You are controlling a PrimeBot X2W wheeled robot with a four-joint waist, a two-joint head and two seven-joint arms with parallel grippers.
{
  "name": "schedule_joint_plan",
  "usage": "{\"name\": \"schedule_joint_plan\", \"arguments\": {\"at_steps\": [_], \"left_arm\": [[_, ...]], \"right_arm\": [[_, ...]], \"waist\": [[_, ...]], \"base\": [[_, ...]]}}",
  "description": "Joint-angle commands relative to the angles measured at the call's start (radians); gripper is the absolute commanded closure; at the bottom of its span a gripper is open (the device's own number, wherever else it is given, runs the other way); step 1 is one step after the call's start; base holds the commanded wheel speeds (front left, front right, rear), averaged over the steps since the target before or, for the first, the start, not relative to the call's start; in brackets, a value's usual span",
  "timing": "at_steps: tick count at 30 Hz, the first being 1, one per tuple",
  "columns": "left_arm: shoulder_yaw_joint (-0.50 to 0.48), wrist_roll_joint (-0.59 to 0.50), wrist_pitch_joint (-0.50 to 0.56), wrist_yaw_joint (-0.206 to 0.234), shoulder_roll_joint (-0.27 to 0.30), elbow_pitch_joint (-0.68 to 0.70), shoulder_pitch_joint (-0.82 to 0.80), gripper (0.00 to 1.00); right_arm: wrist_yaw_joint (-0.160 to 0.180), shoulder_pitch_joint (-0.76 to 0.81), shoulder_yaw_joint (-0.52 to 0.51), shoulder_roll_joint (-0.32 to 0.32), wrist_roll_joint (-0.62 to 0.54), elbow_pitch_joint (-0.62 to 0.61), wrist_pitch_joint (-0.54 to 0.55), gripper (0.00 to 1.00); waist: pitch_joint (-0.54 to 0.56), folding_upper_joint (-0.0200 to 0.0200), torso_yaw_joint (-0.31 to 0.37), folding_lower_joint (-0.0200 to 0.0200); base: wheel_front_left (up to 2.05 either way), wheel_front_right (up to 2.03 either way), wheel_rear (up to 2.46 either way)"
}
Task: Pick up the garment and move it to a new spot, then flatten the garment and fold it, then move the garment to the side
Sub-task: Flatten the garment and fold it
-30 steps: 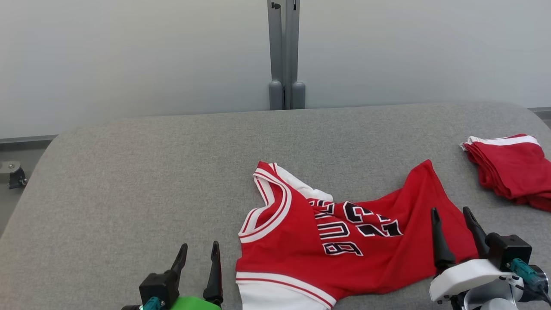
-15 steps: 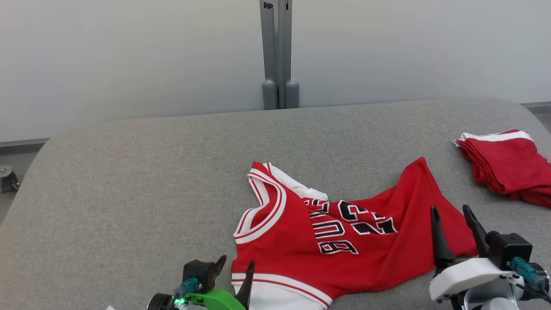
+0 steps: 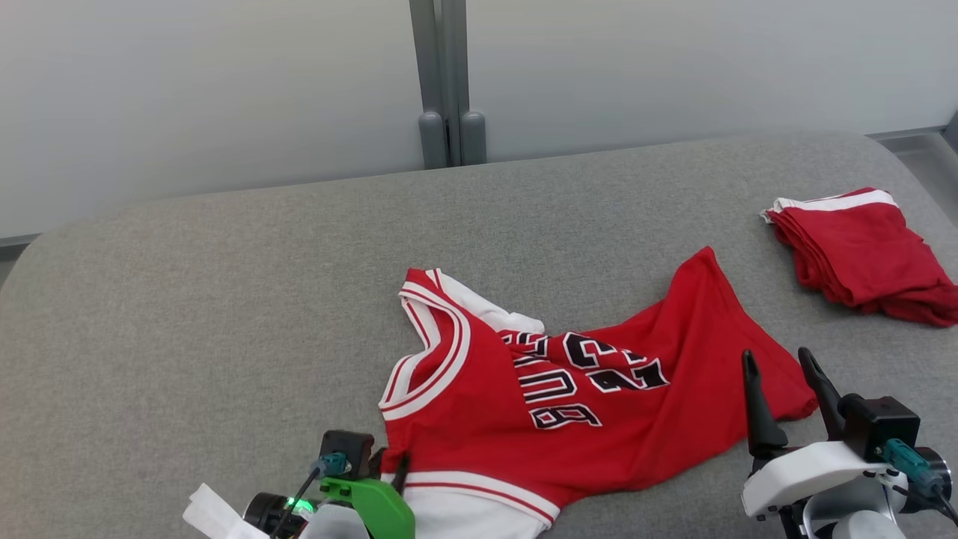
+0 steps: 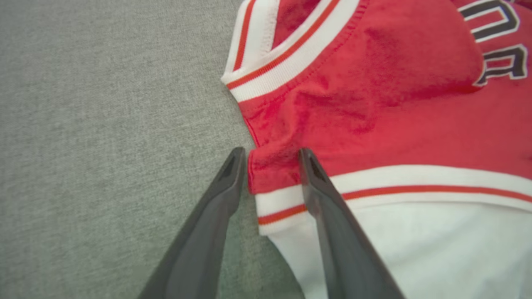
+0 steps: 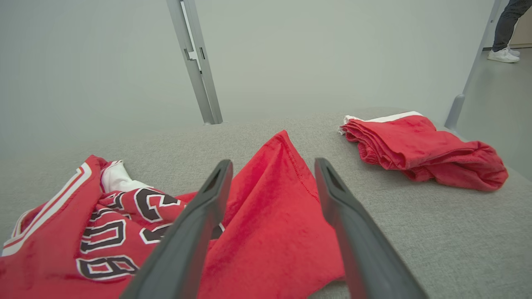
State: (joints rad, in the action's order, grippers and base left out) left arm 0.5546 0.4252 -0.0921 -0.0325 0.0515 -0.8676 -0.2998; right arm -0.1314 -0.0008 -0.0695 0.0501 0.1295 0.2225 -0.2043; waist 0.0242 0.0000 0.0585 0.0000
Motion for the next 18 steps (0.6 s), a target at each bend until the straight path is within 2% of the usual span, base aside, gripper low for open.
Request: {"name": "schedule_joint_plan", "arguments": {"at_steps": [1,3,10,18], "left_arm": [[0.004,0.007,-0.011,-0.003,0.001,-0.014,-0.024,1.0],[0.006,0.017,-0.04,0.0,0.001,-0.024,-0.048,1.0],[-0.022,0.042,-0.137,0.053,0.001,-0.044,-0.167,1.0],[-0.062,0.057,-0.165,0.049,0.018,-0.134,-0.288,1.0]], "right_arm": [[0.002,-0.008,0.001,0.001,0.002,-0.005,-0.003,0.0],[0.002,-0.011,0.0,0.001,0.002,-0.006,-0.005,0.0],[0.002,-0.031,-0.005,0.001,-0.007,-0.013,-0.005,0.0],[0.002,-0.069,0.005,0.001,-0.008,-0.015,-0.01,0.0]], "waist": [[-0.009,0.0,0.009,0.0],[-0.014,0.0,0.012,0.0],[-0.049,0.0,0.023,0.0],[-0.098,0.0,0.047,0.0]], "base": [[0.0,0.0,0.0],[0.0,0.0,0.0],[0.0,0.0,0.0],[0.0,0.0,0.0]]}}
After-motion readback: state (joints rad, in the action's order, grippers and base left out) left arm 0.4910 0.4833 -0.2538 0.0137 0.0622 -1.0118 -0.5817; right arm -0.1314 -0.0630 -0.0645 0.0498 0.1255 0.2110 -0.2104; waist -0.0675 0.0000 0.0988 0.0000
